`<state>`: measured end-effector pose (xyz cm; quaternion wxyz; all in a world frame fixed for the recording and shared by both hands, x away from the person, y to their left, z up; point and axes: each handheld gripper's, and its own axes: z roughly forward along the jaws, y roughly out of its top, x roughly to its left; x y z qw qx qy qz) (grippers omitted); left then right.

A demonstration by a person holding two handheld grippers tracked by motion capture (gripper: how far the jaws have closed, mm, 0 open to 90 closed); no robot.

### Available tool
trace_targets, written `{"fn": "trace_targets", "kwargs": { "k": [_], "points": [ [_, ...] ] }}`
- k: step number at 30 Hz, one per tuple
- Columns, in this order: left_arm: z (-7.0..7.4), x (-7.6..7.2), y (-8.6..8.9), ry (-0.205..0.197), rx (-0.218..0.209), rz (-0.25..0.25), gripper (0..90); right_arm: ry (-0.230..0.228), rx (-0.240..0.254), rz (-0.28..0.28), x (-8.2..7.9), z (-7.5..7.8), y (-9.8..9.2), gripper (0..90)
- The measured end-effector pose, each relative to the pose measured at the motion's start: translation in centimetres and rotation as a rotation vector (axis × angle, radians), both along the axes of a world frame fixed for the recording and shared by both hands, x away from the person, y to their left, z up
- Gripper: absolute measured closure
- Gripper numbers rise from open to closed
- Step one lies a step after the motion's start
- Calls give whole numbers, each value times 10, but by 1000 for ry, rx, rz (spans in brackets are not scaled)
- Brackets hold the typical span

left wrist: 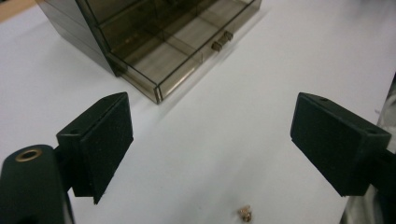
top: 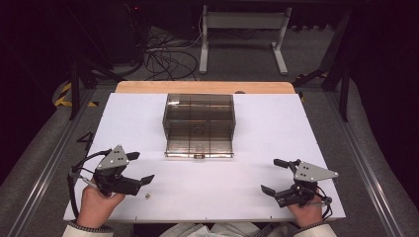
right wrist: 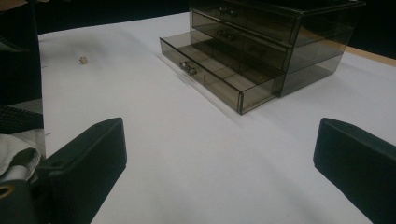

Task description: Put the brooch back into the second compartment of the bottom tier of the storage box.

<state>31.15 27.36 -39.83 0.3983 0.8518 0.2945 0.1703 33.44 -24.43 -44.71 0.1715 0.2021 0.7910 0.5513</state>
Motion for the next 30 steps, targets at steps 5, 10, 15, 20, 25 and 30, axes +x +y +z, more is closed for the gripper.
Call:
{"fn": "trace_targets", "kwargs": {
  "k": [5, 10, 15, 20, 25, 30],
  "points": [
    [-7, 1, -4, 43, 38, -8, 163, -1, 3, 1, 0, 0, 0, 32],
    [-12, 2, -7, 94, 89, -5, 197, 2, 4, 2, 0, 0, 0, 32],
    [-18, 4, -12, 149, 139, -21, 231, 3, 1, 2, 0, 0, 0, 32],
    [-23, 5, -17, 186, 180, -35, 242, 2, 1, 2, 0, 0, 0, 32],
    [-28, 5, -22, 210, 235, -50, 249, 2, 0, 2, 0, 0, 0, 32],
    [-31, 4, -27, 235, 279, -59, 268, 2, -2, 3, 0, 0, -1, 32]
  ]
}}
